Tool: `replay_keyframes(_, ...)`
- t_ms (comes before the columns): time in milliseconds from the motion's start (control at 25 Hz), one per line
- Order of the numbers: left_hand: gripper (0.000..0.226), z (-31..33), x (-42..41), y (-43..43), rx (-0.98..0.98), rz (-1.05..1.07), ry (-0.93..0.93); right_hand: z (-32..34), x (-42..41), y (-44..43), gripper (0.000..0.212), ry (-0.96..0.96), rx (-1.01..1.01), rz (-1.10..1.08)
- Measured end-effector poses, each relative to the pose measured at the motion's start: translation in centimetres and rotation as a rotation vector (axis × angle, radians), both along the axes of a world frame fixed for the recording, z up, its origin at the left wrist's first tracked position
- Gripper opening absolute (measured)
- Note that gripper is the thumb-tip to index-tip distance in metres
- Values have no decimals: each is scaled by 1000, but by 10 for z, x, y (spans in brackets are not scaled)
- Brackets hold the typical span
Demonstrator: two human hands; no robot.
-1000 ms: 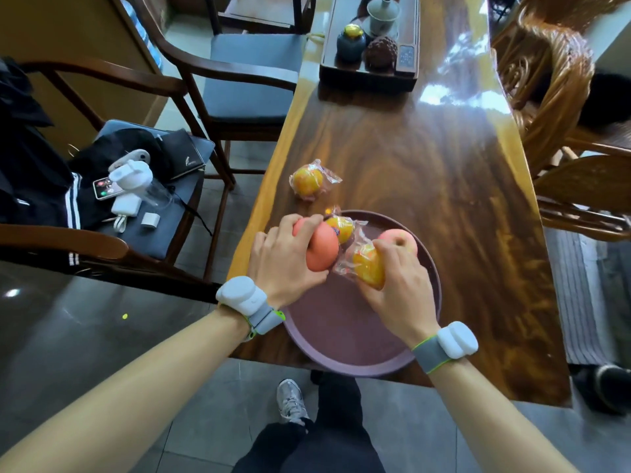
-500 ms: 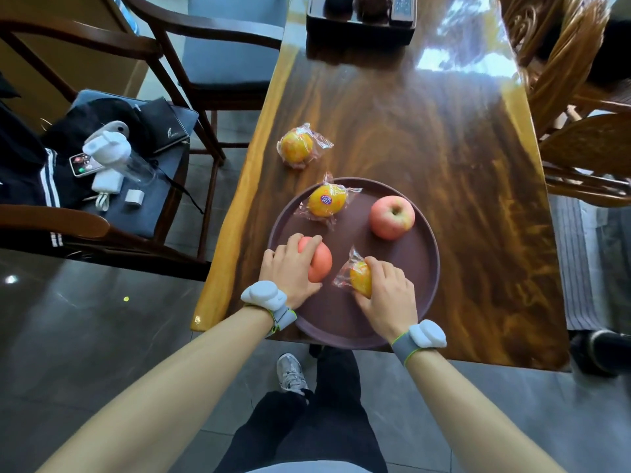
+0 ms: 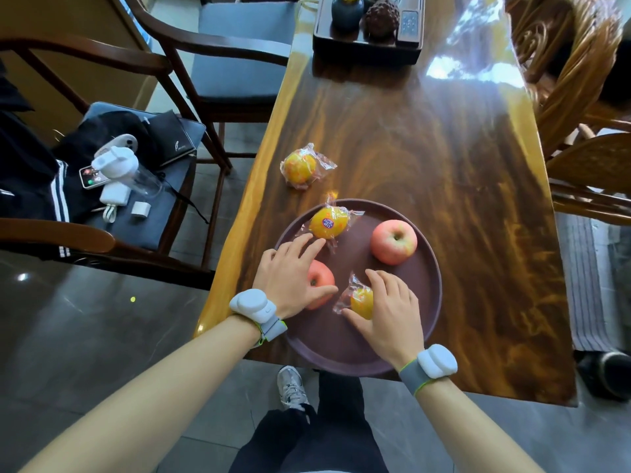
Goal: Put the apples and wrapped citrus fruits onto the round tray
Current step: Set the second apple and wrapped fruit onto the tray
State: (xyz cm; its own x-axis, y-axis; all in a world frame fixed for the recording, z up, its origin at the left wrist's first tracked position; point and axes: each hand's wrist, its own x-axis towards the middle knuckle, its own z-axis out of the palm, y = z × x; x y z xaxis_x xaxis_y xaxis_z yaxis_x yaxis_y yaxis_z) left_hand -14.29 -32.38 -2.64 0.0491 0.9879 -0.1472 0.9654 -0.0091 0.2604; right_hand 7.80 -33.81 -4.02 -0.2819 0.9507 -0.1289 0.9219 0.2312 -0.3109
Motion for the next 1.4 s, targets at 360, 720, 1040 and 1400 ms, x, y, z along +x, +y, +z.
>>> replay_keyframes(360, 61, 0, -19, 135, 115, 294, -43, 24, -4, 62, 60, 137, 63, 34)
replay_keyframes(720, 71, -31, -26, 218, -122, 381, 89, 26, 13, 86, 51, 185, 65, 42)
replay_keyframes(1040, 56, -37, -30, 214, -81, 360, -11, 28, 13, 86, 49, 201, 57, 25)
replay_keyframes(1400, 65, 47, 36, 140, 87, 88, -308, 46, 42, 51, 43, 224, 152, -144)
